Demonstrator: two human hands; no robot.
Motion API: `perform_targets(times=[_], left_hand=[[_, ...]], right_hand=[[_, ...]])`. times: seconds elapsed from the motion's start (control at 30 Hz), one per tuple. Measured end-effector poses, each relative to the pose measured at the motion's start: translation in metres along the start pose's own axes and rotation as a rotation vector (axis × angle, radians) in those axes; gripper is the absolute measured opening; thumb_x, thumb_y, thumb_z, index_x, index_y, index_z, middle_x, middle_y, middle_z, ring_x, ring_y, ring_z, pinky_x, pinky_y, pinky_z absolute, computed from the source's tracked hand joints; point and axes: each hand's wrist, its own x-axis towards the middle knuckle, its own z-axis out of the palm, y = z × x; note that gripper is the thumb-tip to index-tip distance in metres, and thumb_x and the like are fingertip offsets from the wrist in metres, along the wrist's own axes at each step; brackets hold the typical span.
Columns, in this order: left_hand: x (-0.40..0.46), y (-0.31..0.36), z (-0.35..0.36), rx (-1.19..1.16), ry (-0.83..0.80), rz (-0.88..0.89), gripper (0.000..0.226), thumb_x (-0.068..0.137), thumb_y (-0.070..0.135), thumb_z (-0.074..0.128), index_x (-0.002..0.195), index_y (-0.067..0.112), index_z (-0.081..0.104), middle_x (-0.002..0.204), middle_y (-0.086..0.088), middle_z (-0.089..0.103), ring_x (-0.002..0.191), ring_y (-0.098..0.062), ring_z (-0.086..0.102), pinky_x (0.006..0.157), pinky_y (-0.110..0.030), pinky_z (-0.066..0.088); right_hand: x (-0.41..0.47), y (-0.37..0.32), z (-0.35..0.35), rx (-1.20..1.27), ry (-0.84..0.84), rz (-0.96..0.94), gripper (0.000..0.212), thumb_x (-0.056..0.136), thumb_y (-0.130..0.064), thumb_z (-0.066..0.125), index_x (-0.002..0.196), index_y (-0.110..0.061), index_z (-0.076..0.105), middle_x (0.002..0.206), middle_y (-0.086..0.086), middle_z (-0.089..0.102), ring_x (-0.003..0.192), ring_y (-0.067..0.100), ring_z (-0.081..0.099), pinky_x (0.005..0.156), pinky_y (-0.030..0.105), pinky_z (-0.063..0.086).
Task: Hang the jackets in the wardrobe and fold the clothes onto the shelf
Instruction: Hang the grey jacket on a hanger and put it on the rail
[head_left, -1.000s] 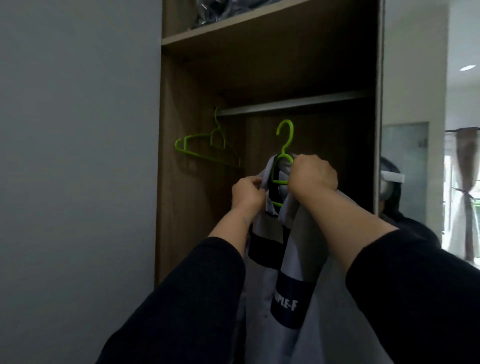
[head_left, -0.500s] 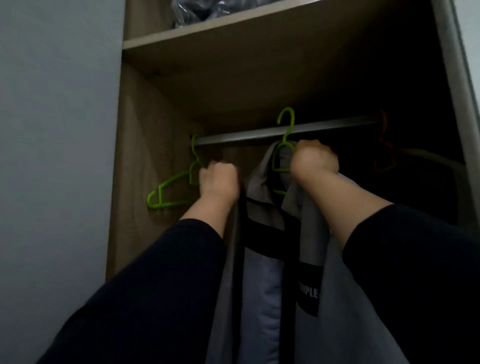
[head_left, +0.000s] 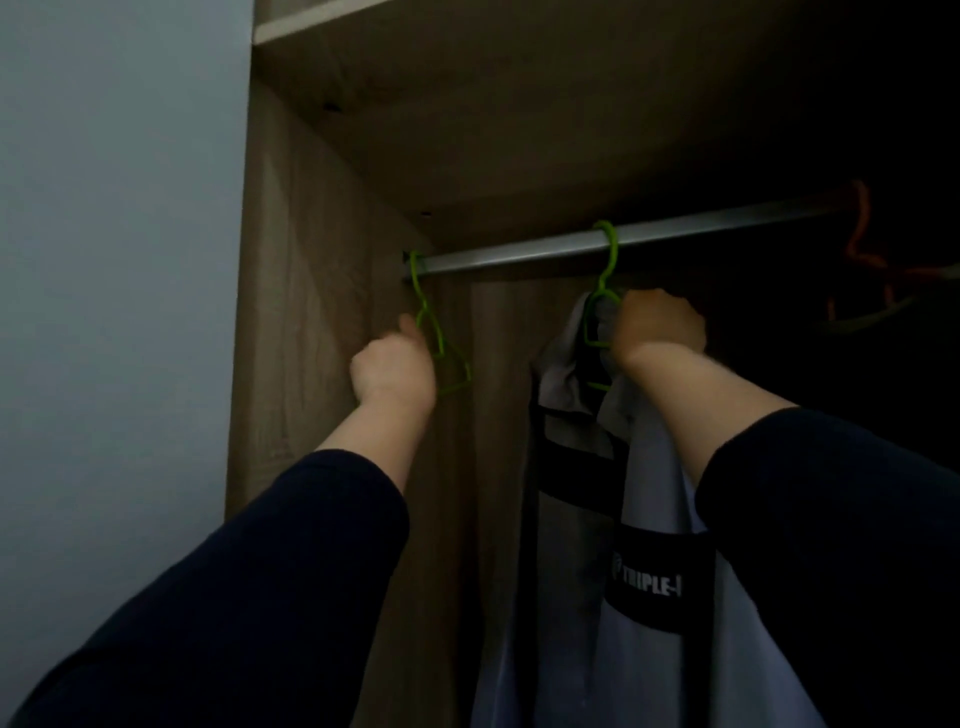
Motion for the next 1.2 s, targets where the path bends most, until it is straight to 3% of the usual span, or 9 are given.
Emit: perform_targets(times=[0.13, 0.4, 0.53, 0.7, 0.8, 0.9, 0.97, 1.1, 1.2], left_hand=[[0.004, 0.001, -0.02, -0.06, 0.005, -0.046, 0.028, 0.094, 0.001, 0.039, 0.113, 0.003, 0.06, 0.111, -0.015, 0.064, 0.102, -0.031, 0.062, 0.069, -0.035, 0.044], [-0.007, 0.017, -0.051, -0.058, 0.117, 0.019, 0.02, 0.092, 0.0, 0.044, 0.093, 0.003, 0.063, 0.081, -0.01, 0.06, 0.076, -0.026, 0.062, 0.065, -0.036, 0.052], [-0.028, 0.017, -0.051, -0.02, 0.1, 0.026, 0.017, 0.09, 0.0, 0.047, 0.084, 0.003, 0.063, 0.071, -0.008, 0.056, 0.066, -0.023, 0.057, 0.058, -0.034, 0.047], [-0.067, 0.019, -0.055, 0.017, 0.027, -0.01, 0.019, 0.09, -0.002, 0.046, 0.091, 0.003, 0.064, 0.072, -0.007, 0.052, 0.066, -0.023, 0.052, 0.059, -0.033, 0.043], [-0.101, 0.02, -0.064, 0.018, -0.018, -0.041, 0.022, 0.09, -0.001, 0.045, 0.098, 0.004, 0.065, 0.087, -0.011, 0.063, 0.077, -0.026, 0.058, 0.062, -0.032, 0.043], [-0.143, 0.018, -0.072, 0.011, -0.071, -0.092, 0.023, 0.089, -0.001, 0.047, 0.101, 0.004, 0.065, 0.098, -0.013, 0.066, 0.088, -0.029, 0.063, 0.063, -0.033, 0.043], [-0.175, 0.017, -0.079, 0.019, -0.112, -0.13, 0.023, 0.088, -0.001, 0.048, 0.104, 0.003, 0.065, 0.102, -0.014, 0.066, 0.094, -0.032, 0.064, 0.065, -0.035, 0.044], [-0.247, 0.014, -0.09, 0.052, -0.181, -0.204, 0.028, 0.089, 0.0, 0.046, 0.11, 0.001, 0.063, 0.115, -0.018, 0.064, 0.107, -0.037, 0.062, 0.079, -0.041, 0.051], [-0.305, 0.011, -0.096, 0.094, -0.25, -0.256, 0.029, 0.091, -0.001, 0.043, 0.113, 0.0, 0.062, 0.117, -0.019, 0.063, 0.11, -0.037, 0.061, 0.086, -0.041, 0.05]], right_hand=[[-0.002, -0.006, 0.0, -0.01, -0.023, -0.017, 0.022, 0.096, -0.009, 0.045, 0.11, -0.005, 0.061, 0.114, 0.013, 0.062, 0.104, 0.029, 0.061, 0.065, 0.031, 0.04], [-0.007, -0.004, -0.008, -0.042, -0.055, -0.042, 0.035, 0.096, -0.009, 0.043, 0.13, -0.007, 0.05, 0.131, 0.013, 0.053, 0.117, 0.029, 0.055, 0.073, 0.034, 0.041], [-0.023, 0.004, -0.012, -0.12, -0.096, -0.081, 0.057, 0.094, -0.018, 0.048, 0.146, -0.012, 0.025, 0.144, 0.018, 0.034, 0.127, 0.036, 0.041, 0.095, 0.042, 0.04], [-0.056, 0.009, -0.001, -0.192, 0.175, -0.243, 0.057, 0.087, -0.026, 0.054, 0.141, -0.012, 0.039, 0.149, 0.022, 0.027, 0.138, 0.039, 0.022, 0.114, 0.052, 0.02], [-0.08, 0.009, -0.006, -0.11, 0.2, -0.455, 0.041, 0.087, -0.021, 0.053, 0.129, -0.016, 0.055, 0.143, 0.015, 0.039, 0.136, 0.035, 0.027, 0.112, 0.051, 0.019], [-0.109, 0.008, -0.01, 0.039, 0.053, -0.562, 0.038, 0.089, -0.015, 0.049, 0.126, -0.02, 0.058, 0.131, 0.01, 0.051, 0.124, 0.032, 0.039, 0.101, 0.044, 0.03], [-0.131, 0.005, -0.009, 0.263, -0.139, -0.542, 0.035, 0.093, -0.015, 0.048, 0.125, -0.022, 0.06, 0.127, 0.009, 0.057, 0.12, 0.03, 0.048, 0.096, 0.041, 0.036], [-0.185, -0.011, 0.004, 0.772, -0.542, -0.339, 0.03, 0.094, -0.028, 0.05, 0.114, -0.015, 0.068, 0.118, 0.008, 0.067, 0.107, 0.029, 0.061, 0.079, 0.027, 0.043], [-0.238, -0.022, 0.008, 0.937, -0.764, -0.189, 0.039, 0.091, -0.035, 0.053, 0.113, -0.007, 0.066, 0.116, 0.013, 0.067, 0.103, 0.032, 0.065, 0.081, 0.035, 0.053]])
